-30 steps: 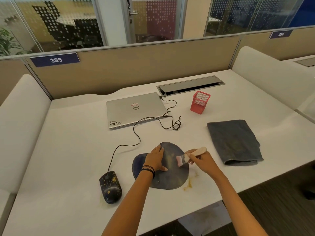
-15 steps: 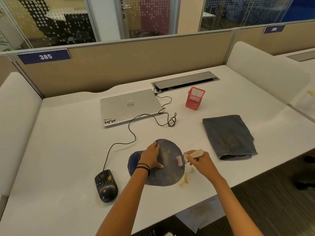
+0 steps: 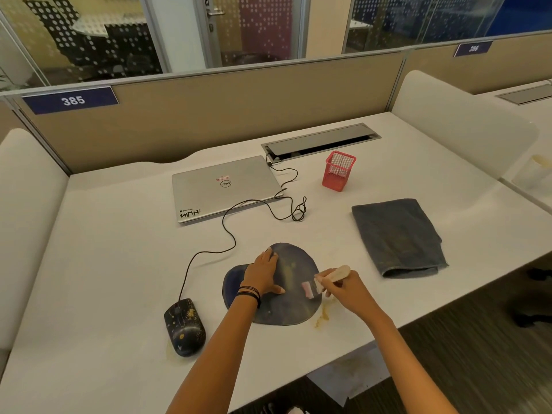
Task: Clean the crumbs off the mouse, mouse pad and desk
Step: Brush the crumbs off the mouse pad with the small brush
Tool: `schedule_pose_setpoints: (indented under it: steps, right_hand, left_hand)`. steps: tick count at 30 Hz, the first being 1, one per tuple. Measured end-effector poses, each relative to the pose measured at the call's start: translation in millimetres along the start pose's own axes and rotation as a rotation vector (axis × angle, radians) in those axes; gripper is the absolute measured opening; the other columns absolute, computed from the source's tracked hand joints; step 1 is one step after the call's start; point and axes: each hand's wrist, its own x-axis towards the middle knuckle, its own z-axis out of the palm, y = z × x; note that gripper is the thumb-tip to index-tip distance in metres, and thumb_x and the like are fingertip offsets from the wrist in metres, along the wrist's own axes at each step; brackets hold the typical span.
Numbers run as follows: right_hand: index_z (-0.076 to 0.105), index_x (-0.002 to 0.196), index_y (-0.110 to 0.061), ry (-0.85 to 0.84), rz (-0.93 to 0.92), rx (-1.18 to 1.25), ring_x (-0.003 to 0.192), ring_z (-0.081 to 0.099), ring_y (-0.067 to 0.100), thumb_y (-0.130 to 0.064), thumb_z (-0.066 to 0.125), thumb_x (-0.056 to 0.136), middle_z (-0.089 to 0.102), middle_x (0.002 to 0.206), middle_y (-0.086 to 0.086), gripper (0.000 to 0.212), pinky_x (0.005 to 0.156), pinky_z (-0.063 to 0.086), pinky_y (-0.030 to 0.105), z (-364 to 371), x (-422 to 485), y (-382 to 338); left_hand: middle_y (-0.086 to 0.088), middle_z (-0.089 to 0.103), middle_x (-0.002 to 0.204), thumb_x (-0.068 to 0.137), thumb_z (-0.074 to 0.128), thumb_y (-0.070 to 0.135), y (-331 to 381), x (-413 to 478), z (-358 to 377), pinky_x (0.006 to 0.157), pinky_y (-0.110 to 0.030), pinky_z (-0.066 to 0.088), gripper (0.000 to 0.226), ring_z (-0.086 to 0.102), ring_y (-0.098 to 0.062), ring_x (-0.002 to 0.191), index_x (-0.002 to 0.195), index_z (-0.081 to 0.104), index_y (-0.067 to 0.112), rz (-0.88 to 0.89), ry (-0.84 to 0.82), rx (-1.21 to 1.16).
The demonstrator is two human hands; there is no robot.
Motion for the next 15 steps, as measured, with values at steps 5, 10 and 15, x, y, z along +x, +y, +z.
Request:
schedule_pose_setpoints:
  steps: [5, 10, 15]
  right_hand:
    - [0.075, 0.085, -0.028, -0.273, 0.041, -0.087, 0.066, 0.063, 0.004, -0.025, 0.061, 0.089, 0.071, 0.081, -0.008, 0.014, 0.061, 0.049, 0.013, -3.0, -4.2, -2.1]
    - [0.074, 0.094, -0.028, -0.136, -0.011, -0.008, 0.079, 0.066, 0.006, -0.026, 0.062, 0.088, 0.072, 0.096, -0.01, 0.013, 0.064, 0.053, 0.017, -12.2, -2.6, -10.5]
    - [0.075, 0.092, -0.02, -0.091, -0.052, -0.179, 0.086, 0.066, 0.01, -0.023, 0.062, 0.089, 0.071, 0.094, -0.014, 0.014, 0.073, 0.053, 0.017, -4.7, -4.3, -9.4]
  left_hand:
    - [-0.007, 0.002, 0.16, 0.081, 0.07, 0.038, -0.1, -0.7, -0.2, 0.118, -0.037, 0.025, 0.093, 0.014, -0.027, 0.146, 0.15, 0.013, 0.01, 0.003, 0.004, 0.008]
    - [-0.007, 0.003, 0.16, 0.081, 0.07, 0.038, 0.5, -1.5, -0.9, 0.117, -0.037, 0.025, 0.093, 0.015, -0.027, 0.146, 0.149, 0.013, 0.01, 0.007, 0.005, 0.004]
    - [-0.007, 0.003, 0.16, 0.081, 0.07, 0.038, 0.5, -2.2, -1.4, 0.116, -0.037, 0.027, 0.093, 0.017, -0.027, 0.145, 0.149, 0.013, 0.01, 0.007, 0.006, 0.008]
